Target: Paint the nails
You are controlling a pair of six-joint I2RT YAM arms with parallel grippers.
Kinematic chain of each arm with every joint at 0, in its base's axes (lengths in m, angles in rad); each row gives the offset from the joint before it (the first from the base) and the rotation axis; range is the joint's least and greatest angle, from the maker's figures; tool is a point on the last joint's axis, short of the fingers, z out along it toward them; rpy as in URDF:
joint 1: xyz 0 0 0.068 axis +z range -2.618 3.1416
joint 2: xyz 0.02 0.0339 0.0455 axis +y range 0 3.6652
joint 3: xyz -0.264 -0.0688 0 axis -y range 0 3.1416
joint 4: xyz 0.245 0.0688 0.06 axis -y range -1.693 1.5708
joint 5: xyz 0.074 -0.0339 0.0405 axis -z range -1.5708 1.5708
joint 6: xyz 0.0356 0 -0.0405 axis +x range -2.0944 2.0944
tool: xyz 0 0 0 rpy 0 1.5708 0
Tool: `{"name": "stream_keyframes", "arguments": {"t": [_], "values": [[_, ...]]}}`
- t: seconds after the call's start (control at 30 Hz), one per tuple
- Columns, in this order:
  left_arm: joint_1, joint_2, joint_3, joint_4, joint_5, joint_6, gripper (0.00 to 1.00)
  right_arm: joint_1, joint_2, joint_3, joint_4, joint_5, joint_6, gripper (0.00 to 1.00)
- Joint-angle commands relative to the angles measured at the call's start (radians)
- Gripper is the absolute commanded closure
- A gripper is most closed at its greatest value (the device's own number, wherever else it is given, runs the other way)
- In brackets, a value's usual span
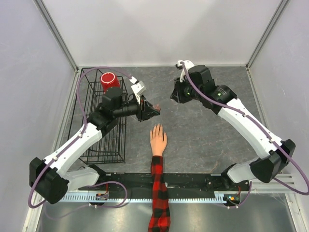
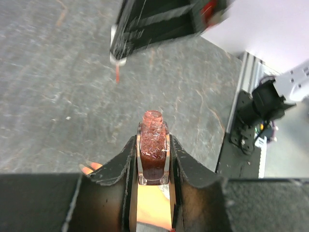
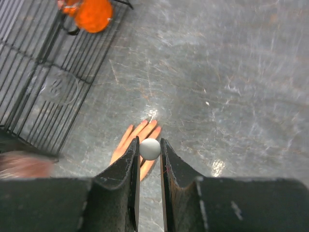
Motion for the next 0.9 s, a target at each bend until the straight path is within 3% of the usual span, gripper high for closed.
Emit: {"name": "stream_keyframes", "arguments": {"t": [0.0, 0.27, 0.53, 0.87], "values": [[-0.01, -0.06, -0.071, 0.118, 0.139, 0.058, 0.98, 0.167, -0.065, 0.189, -0.166, 0.142, -0.124, 1.0], [-0.015, -0.148, -0.154, 0.118, 0.207, 0.174, 0.98, 0.27, -0.108, 0.287, -0.246, 0.065, -0.21, 1.0], [-0.018, -0.212, -0.214, 0.233, 0.265, 0.164, 0.98, 0.303, -0.116, 0.257, -0.183, -0.135, -0.23, 1.0], [-0.019, -0.266, -0.277, 0.316, 0.271, 0.156, 0.98, 0.307, -0.107, 0.269, -0.162, -0.215, -0.207, 1.0]]}}
